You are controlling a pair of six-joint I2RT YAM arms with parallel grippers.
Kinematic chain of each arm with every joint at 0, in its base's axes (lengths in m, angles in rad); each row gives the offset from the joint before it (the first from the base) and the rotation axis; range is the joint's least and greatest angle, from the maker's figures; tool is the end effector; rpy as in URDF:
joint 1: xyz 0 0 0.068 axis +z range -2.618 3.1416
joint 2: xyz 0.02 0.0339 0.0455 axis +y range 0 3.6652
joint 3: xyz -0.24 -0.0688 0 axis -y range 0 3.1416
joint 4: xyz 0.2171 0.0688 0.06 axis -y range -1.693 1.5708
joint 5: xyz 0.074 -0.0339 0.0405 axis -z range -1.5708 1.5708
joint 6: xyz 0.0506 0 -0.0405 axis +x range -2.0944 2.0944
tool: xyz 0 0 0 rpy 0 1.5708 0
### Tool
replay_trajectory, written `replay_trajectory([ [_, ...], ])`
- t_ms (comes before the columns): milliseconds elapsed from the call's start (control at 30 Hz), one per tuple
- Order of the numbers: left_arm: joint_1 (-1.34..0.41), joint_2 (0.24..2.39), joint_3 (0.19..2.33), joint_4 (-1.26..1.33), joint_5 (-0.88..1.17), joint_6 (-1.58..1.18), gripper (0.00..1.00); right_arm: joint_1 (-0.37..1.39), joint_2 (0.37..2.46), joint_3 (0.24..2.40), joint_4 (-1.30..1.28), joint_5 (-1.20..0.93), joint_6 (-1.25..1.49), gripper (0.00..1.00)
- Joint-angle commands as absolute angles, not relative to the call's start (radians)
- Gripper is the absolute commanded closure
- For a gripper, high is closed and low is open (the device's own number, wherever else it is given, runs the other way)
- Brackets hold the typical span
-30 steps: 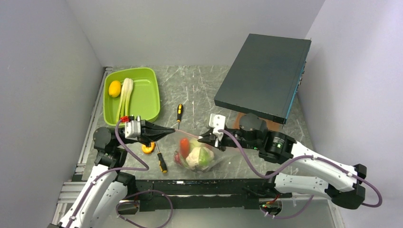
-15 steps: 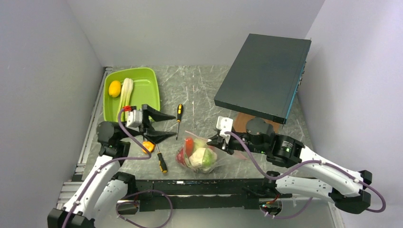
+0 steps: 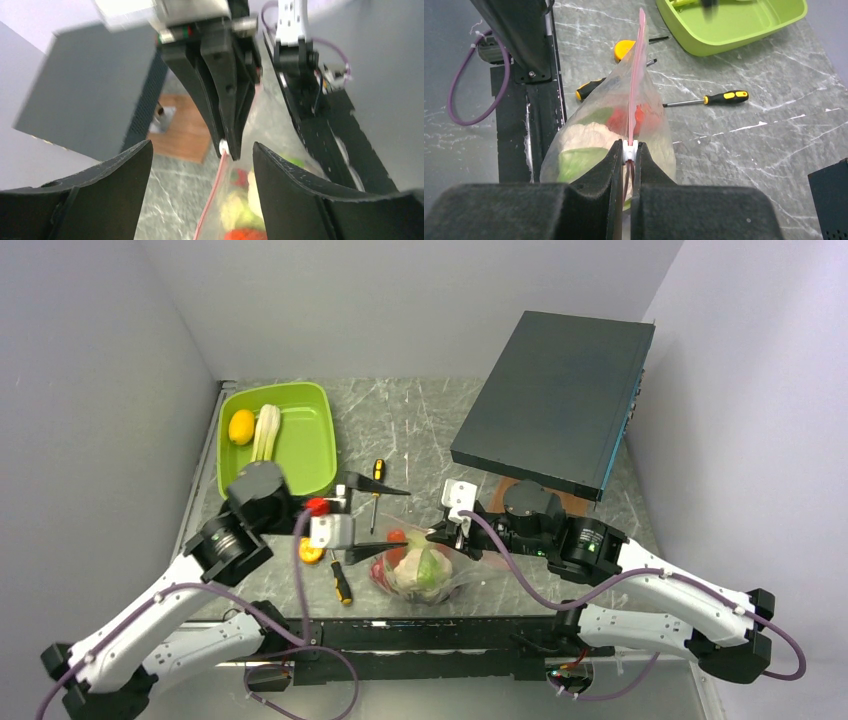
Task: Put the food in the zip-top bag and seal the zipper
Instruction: Zip the zipper food storage bag at the center of the board.
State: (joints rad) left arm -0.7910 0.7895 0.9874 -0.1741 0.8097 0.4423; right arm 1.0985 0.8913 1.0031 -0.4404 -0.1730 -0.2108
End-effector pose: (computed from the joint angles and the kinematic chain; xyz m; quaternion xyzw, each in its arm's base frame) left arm 0.0871 -0.1402 0.3880 0.6013 0.3609 -0.3851 0.5999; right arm 0.0812 0.1780 0.3441 -0.5332 0.6121 0.3124 0.4934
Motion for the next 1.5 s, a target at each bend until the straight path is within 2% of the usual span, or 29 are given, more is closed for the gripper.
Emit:
replay_trajectory([
  [0,-0.879,0.924,1.067,-0.468,0.635,0.677,0.24,1.099,0.893,1.066,-0.417,-0.194,-0.231,1.00],
  [167,-0.902,0.975,1.073,-0.475,0.559,0.697,0.33,1.099,0.903,1.082,-0.425,-0.205,-0.241,1.00],
  [567,-0.906,0.923,1.036,-0.429,0.595,0.668,0.60,1.113,0.958,1.146,-0.497,-0.178,-0.274,1.00],
  [633,-0.905,0.922,1.039,-0.436,0.596,0.670,0.70,1.121,0.972,1.158,-0.501,-0.179,-0.276,1.00],
  [700,-0.905,0.925,1.043,-0.435,0.570,0.663,0.96,1.130,0.986,1.168,-0.504,-0.178,-0.275,1.00],
  [733,-0.905,0.926,1.045,-0.438,0.550,0.658,1.00,1.136,0.992,1.171,-0.506,-0.170,-0.280,1.00],
  [967,-0.894,0.806,0.933,-0.390,0.357,0.658,1.00,1.155,0.941,1.122,-0.478,-0.094,-0.281,1.00],
  [1133,-0.826,0.722,0.852,-0.328,0.192,0.661,1.00,1.155,0.894,1.095,-0.521,-0.045,-0.267,1.00],
  [1467,-0.655,0.692,0.819,-0.269,0.271,0.650,1.00,1.155,0.755,1.031,-0.620,0.037,-0.242,1.00],
])
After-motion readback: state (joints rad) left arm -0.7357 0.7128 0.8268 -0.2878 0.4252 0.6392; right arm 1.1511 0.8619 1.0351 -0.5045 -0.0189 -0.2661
